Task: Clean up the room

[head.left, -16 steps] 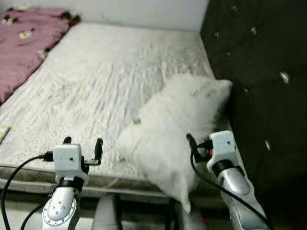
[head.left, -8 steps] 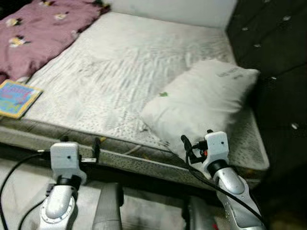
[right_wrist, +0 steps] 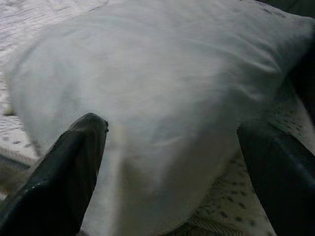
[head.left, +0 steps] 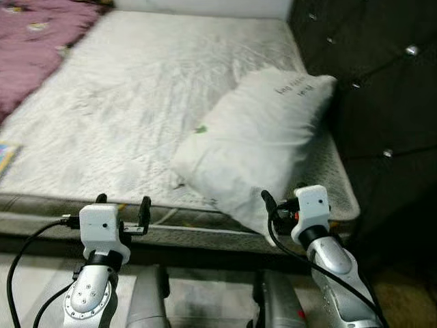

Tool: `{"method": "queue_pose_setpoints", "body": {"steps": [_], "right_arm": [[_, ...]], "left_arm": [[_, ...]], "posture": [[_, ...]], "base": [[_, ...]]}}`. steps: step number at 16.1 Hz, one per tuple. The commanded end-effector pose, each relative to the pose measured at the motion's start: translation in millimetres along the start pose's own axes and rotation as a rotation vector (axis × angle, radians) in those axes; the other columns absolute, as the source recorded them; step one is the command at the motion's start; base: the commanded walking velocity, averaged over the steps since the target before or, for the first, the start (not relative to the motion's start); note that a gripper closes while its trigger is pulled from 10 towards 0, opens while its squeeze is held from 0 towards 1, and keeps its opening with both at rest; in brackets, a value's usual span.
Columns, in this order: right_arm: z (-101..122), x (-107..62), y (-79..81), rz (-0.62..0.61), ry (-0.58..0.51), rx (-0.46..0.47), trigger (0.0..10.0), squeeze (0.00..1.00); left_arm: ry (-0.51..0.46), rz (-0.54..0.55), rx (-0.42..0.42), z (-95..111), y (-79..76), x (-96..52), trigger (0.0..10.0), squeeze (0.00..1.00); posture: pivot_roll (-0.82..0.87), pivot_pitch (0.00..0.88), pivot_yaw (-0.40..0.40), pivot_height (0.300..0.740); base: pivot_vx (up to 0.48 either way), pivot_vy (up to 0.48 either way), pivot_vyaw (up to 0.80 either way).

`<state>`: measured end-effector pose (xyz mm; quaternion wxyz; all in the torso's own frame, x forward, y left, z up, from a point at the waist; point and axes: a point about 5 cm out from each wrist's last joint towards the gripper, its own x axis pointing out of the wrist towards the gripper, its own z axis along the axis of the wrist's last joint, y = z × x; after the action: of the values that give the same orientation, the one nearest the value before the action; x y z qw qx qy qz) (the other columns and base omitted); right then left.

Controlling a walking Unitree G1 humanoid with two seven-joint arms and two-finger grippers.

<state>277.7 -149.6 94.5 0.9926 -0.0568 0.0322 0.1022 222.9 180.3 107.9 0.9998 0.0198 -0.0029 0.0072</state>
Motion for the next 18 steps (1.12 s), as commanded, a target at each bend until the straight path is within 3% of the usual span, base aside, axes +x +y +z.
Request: {"method": "queue_pose_setpoints", "body": {"steps": [1,11,18], "right_arm": [[0.5,-0.1,-1.2,0.002,-0.002,0.008,10.0,0.00],[0.1,0.3,-2.5,-0.004,0.000,-0.001,10.0,0.00],[-0.9,1.6,-2.6,-0.006,0.005,-0.017,10.0,0.00]], "left_arm": [[-0.005,-0.005,-0.003,1.4,-0.7,-0.5,10.0,0.00],[-0.004,-0.024,-0.012,1.0,-3.1,0.1,10.0,0.00],[0.003,-0.023,-0.006,-0.1,-3.2,1.5,10.0,0.00]], "posture": [[0.03,0.116,-0.039,0.588],[0.02,0.123,-0.040,0.584],[0.02,0.120,-0.038,0.584]], "base": [[0.000,0.000,-0.43],[0.259,0.160,0.00],[0.000,0.000,0.06]]}}
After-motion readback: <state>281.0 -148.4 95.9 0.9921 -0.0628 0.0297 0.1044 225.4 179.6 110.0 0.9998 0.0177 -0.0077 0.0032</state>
